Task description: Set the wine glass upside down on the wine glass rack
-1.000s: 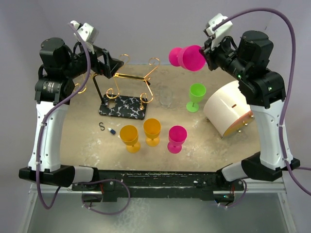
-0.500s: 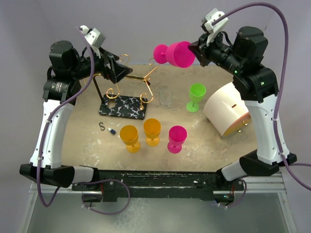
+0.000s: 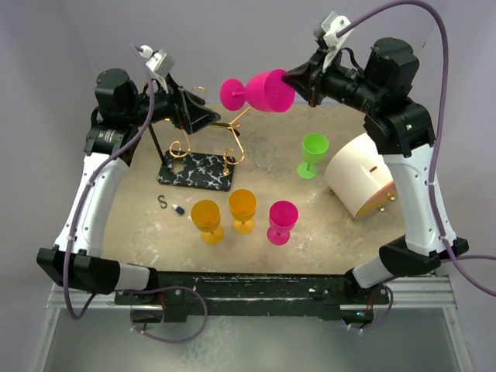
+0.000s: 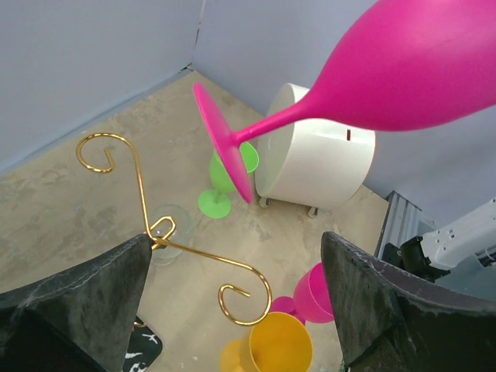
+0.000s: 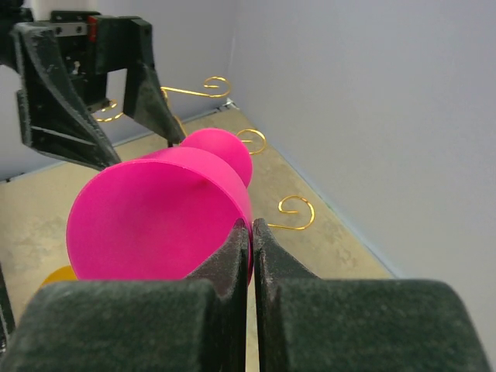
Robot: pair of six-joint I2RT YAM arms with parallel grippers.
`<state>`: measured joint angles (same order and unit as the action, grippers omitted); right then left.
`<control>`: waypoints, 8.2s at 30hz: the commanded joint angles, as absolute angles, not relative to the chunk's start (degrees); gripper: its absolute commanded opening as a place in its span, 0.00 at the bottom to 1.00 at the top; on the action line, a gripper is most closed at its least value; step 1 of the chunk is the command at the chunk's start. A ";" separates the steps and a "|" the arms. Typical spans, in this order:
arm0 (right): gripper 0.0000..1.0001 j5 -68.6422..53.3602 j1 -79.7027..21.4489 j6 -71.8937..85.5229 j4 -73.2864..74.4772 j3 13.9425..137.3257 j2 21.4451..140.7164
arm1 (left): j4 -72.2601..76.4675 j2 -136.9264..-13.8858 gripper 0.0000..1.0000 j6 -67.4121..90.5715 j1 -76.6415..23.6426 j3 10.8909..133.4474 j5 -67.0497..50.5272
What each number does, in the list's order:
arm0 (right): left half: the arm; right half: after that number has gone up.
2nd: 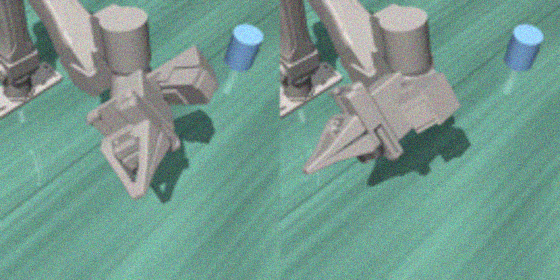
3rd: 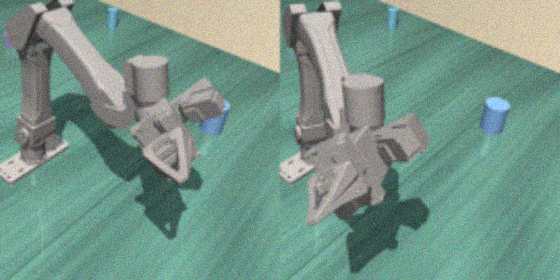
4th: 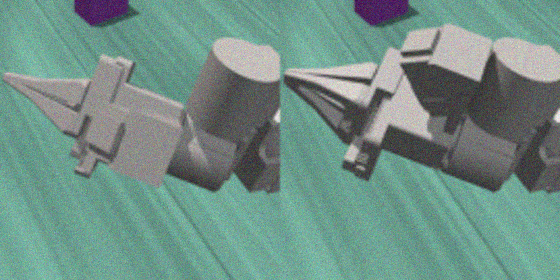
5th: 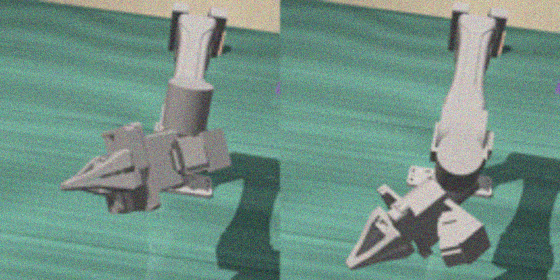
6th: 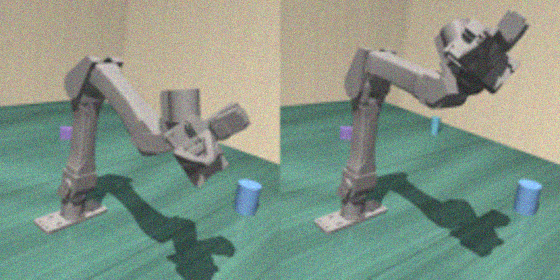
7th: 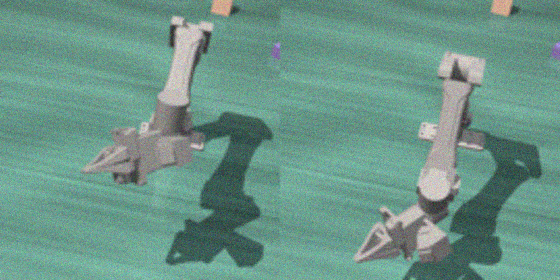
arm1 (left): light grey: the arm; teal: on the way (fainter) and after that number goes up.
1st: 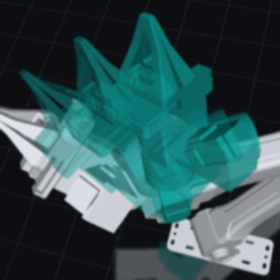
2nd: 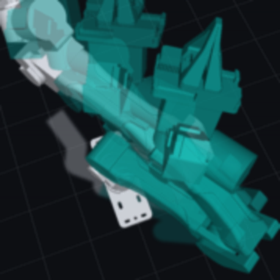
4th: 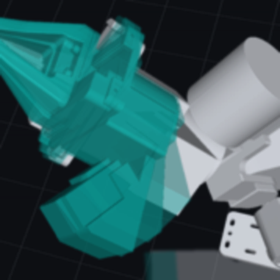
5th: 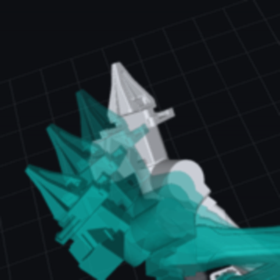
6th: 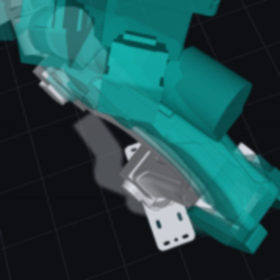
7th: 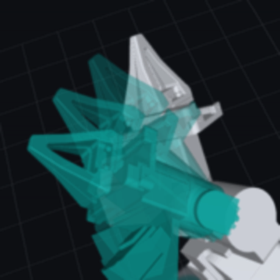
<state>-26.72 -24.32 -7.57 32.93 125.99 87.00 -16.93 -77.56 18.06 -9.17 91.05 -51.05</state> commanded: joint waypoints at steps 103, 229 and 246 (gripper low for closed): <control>0.86 -47.29 -9.84 -28.19 22.65 73.41 68.90 | -7.48 -89.99 0.00 -84.52 -2.01 91.00 7.45; 0.74 -21.25 -32.75 -30.95 46.02 71.87 78.45 | -34.85 -72.77 0.99 -41.38 -5.98 93.10 4.43; 0.04 -19.21 -33.57 -32.56 47.15 70.90 78.46 | -34.69 -71.88 0.99 -38.21 -5.98 93.24 2.10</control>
<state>-20.12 -33.12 -31.22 46.46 70.87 80.60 -36.56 -73.36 -41.25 -6.11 91.64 3.40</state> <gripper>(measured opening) 0.106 0.990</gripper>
